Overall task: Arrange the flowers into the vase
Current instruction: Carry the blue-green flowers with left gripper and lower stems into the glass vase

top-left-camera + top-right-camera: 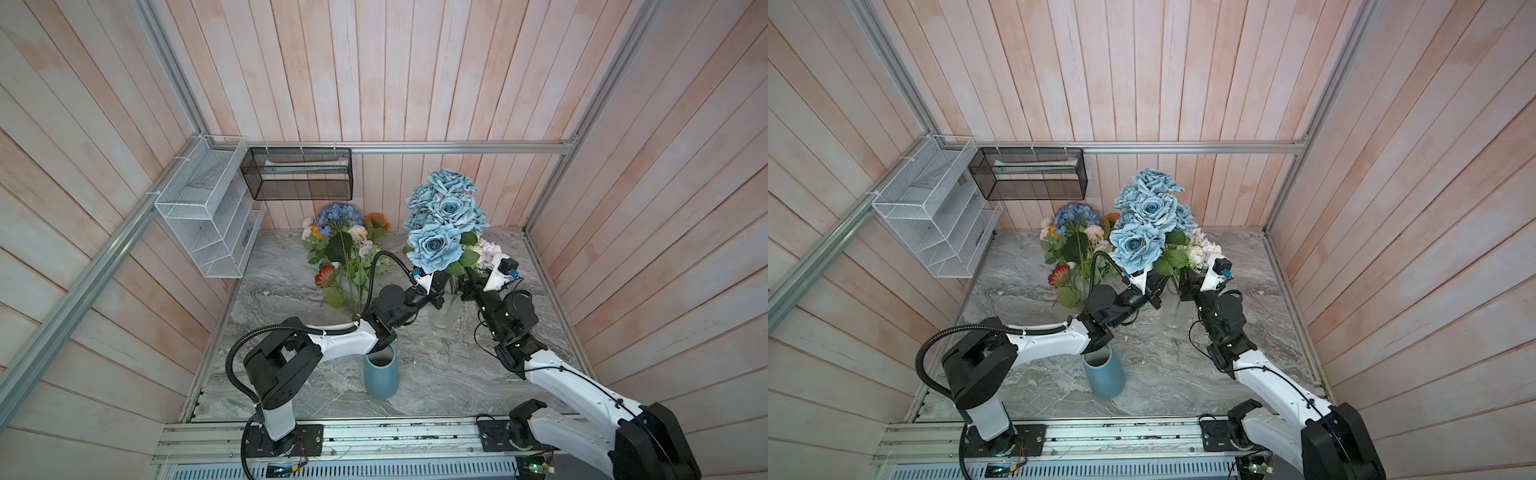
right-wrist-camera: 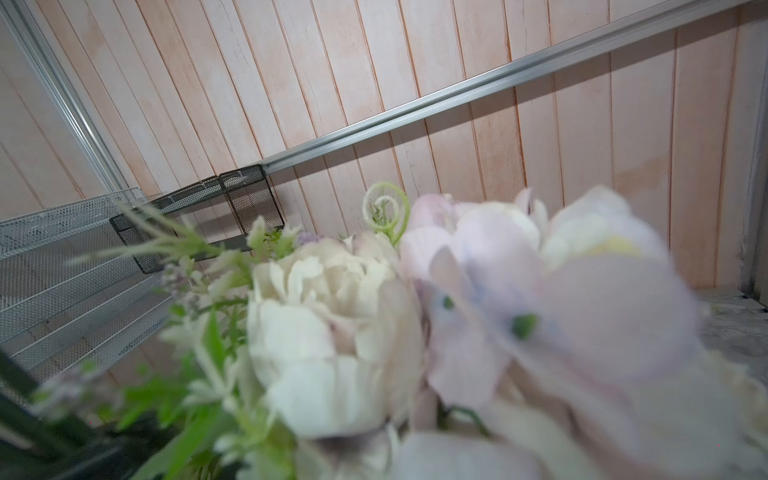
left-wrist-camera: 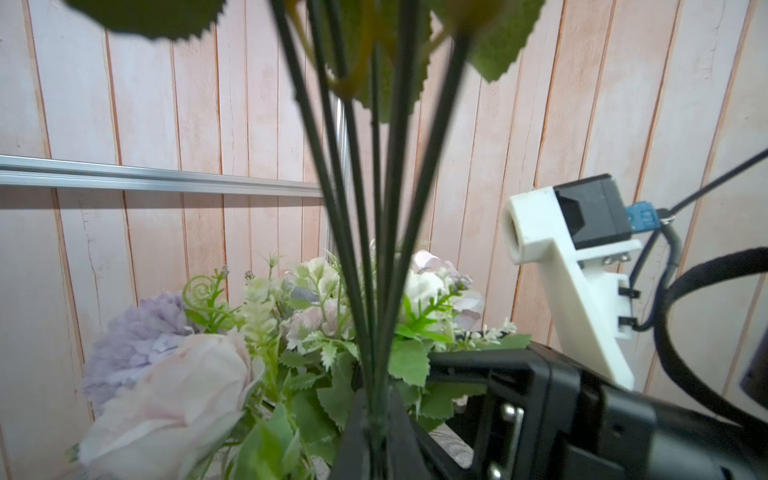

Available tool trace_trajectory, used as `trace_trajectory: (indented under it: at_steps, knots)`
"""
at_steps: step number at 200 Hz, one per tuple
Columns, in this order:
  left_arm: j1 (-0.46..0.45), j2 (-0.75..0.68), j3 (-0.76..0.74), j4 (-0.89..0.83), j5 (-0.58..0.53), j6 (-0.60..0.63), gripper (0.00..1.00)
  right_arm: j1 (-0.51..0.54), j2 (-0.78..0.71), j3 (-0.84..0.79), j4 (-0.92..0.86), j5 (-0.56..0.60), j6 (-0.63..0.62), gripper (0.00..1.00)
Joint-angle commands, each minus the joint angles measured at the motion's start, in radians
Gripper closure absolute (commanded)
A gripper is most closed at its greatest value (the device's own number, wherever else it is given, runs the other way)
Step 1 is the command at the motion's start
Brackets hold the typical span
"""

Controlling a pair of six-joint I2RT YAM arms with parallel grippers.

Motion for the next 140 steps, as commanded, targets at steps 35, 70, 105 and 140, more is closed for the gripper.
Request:
trace_trajectory:
  at_steps: [35, 70, 105, 140]
  knots:
    - [-0.021, 0.052, -0.001, -0.027, -0.017, 0.054, 0.76, -0.003, -0.016, 0.005, 0.039, -0.015, 0.004, 0.50]
    - [-0.021, 0.041, 0.005, -0.050, -0.010, 0.046, 0.55, -0.003, -0.012, 0.011, 0.037, -0.018, 0.003, 0.50]
    - [-0.021, 0.033, 0.017, -0.074, -0.005, 0.039, 0.54, -0.003, -0.011, 0.014, 0.032, -0.023, 0.002, 0.50]
    - [-0.021, 0.023, 0.027, -0.097, -0.001, 0.033, 0.49, -0.004, -0.016, 0.013, 0.027, -0.021, 0.002, 0.50]
